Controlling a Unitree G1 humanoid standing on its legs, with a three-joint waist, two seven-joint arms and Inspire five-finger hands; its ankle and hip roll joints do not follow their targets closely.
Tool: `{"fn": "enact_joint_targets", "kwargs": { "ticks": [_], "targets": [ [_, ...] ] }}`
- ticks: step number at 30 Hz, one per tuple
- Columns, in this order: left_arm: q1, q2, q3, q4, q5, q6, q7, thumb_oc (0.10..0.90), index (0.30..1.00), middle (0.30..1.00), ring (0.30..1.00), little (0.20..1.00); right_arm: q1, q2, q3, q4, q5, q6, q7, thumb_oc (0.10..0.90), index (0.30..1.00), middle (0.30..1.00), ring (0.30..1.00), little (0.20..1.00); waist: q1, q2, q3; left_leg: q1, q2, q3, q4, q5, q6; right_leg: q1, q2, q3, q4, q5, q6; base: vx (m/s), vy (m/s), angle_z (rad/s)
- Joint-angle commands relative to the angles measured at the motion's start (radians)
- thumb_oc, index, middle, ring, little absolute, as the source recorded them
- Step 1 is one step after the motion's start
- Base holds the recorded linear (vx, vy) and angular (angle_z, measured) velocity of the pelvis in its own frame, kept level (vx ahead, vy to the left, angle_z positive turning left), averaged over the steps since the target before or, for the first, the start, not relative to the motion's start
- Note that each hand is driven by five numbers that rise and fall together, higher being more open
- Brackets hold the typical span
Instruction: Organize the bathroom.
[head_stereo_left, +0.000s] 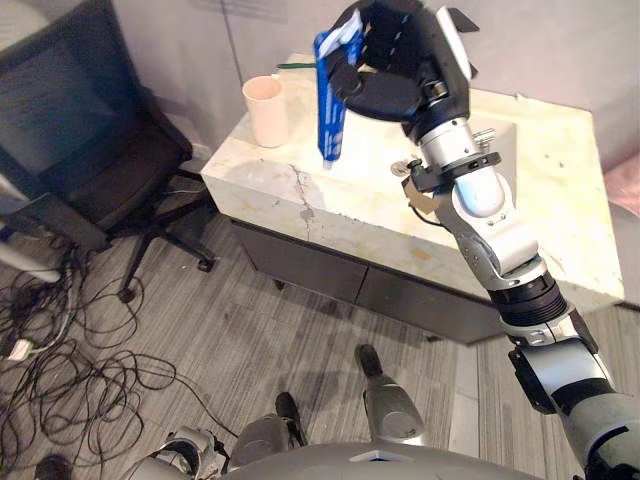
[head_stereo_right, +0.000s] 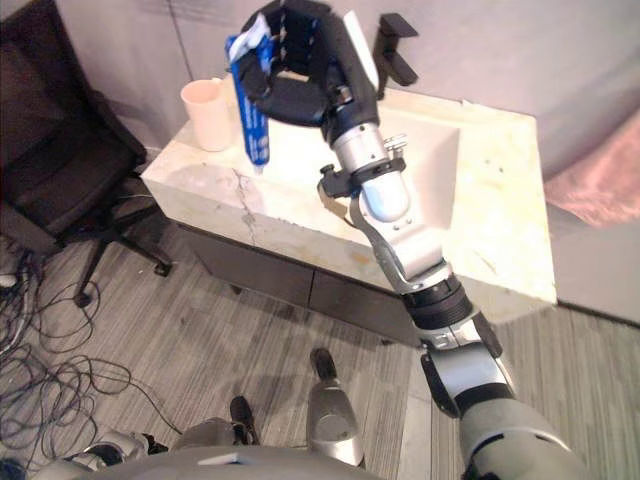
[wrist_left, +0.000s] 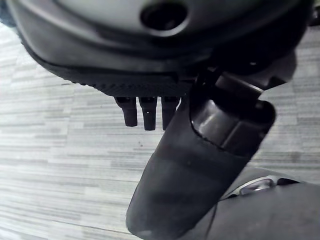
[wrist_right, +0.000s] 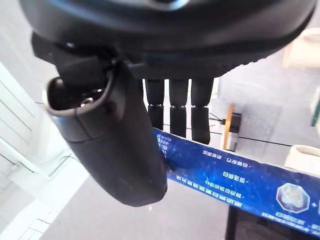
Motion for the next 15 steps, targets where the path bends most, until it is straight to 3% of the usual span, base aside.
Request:
{"fn": "enact_joint_targets", "kwargs": {
  "ticks": [1, 4, 15],
  "targets": [
    [0.048, 0.032, -0.043, 0.01, 0.046, 0.05, -0.03, 0.8, 0.9, 0.9, 0.9, 0.9, -0.237, -0.012, -0.106, -0.021, -0.021, -0.112, -0.047, 0.4, 0.3, 0.3, 0.3, 0.3, 0.008, 0.01, -0.061, 0.047, 0.003, -0.024, 0.069, -0.167, 0.046, -0.06, 0.015, -0.025, 0.056, -0.021, 0.012, 0.14, -0.099, 0.74],
    [0.041, 0.014, -0.055, 0.003, 0.042, 0.067, -0.033, 0.8, 0.9, 0.9, 0.9, 0.9, -0.229, -0.035, -0.122, 0.021, -0.006, -0.157, -0.056, 0.4, 0.3, 0.3, 0.3, 0.3, 0.008, 0.011, -0.075, 0.054, 0.012, -0.037, 0.034, -0.149, 0.041, -0.04, 0.013, -0.038, 0.046, -0.032, 0.012, 0.13, -0.075, 0.13],
    [0.086, 0.002, -0.047, -0.009, -0.033, 0.093, 0.018, 0.8, 0.9, 0.9, 0.9, 0.9, -0.199, -0.031, -0.135, 0.03, 0.063, -0.195, -0.112, 0.4, 0.3, 0.3, 0.3, 0.3, -0.003, 0.014, -0.098, 0.1, 0.026, -0.031, -0.039, -0.122, 0.026, -0.016, 0.009, -0.042, 0.02, -0.038, 0.019, 0.09, 0.001, 0.05]
  ]
}}
